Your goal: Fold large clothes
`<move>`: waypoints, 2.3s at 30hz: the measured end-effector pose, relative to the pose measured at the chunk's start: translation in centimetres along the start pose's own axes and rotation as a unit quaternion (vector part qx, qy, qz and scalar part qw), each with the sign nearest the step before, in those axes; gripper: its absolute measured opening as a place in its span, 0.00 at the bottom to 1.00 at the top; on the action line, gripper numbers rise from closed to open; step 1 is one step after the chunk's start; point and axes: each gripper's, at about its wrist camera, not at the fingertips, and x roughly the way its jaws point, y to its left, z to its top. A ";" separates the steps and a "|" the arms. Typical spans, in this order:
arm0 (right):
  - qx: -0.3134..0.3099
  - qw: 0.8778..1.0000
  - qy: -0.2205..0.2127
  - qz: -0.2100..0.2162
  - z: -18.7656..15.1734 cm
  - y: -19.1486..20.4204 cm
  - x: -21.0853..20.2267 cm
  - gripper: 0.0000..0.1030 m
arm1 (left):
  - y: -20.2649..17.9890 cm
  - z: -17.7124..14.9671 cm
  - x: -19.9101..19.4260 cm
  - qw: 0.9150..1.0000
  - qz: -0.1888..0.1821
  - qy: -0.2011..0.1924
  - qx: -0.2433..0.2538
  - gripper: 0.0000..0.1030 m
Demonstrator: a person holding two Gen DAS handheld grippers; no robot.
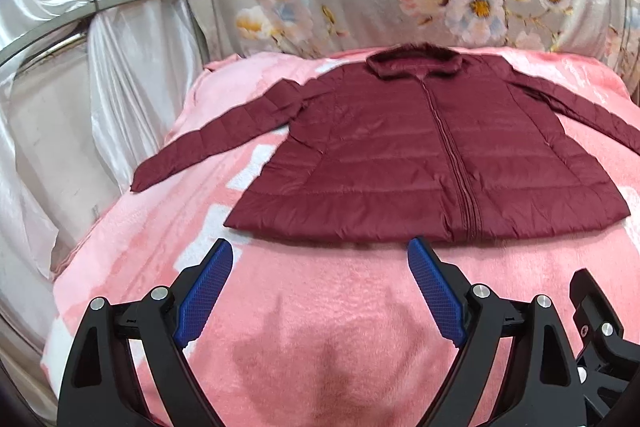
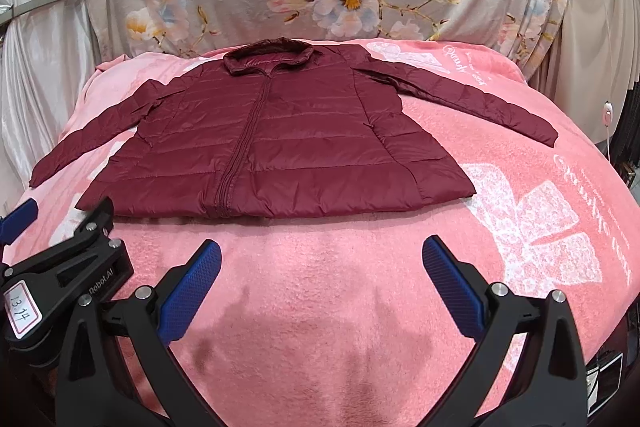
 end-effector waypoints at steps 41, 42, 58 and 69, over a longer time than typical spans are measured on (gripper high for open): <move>-0.001 1.000 -0.012 -0.002 0.5 0.1 -1.2 0.95 | 1.1 0.2 -1.2 1.000 -0.004 -0.001 -0.013 0.85; -0.001 1.000 -0.012 -0.003 0.5 0.1 -1.2 0.95 | 1.2 0.1 -1.1 1.000 -0.005 0.002 -0.014 0.85; -0.001 1.000 -0.013 -0.002 0.4 0.1 -1.3 0.95 | 1.4 0.1 -0.5 1.000 -0.009 0.012 -0.018 0.85; -0.001 1.000 -0.012 -0.002 0.4 0.2 -1.0 0.95 | 1.4 0.0 -0.5 1.000 -0.008 0.011 -0.017 0.85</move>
